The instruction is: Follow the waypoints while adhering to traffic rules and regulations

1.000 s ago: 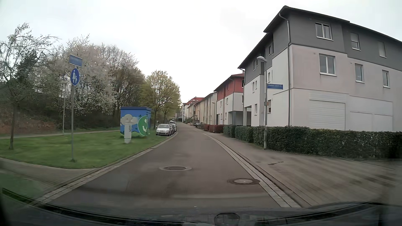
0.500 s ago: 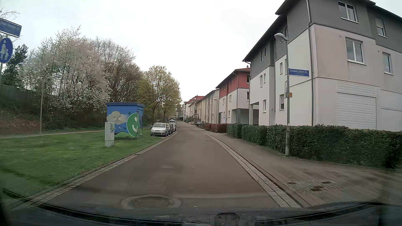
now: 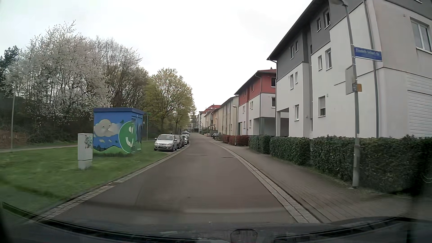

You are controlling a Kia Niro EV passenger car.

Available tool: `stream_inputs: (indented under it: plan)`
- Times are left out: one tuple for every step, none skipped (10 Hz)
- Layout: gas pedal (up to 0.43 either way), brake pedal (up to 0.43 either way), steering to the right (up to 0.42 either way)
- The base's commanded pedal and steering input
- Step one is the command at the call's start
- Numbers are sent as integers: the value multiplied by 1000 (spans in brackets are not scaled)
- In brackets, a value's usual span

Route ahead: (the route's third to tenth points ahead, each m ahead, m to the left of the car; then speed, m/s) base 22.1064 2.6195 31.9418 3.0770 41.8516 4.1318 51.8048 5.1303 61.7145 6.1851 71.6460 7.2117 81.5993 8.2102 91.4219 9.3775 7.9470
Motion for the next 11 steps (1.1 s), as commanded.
stream_inputs:
  plan:
    - [110,0,-7]
    - [110,0,-7]
    - [110,0,-7]
    - [110,0,-7]
    - [110,0,-7]
    - [110,0,-7]
    - [110,0,-7]
    - [110,0,-7]
    - [110,0,-7]
    - [110,0,-7]
    - [110,0,-7]
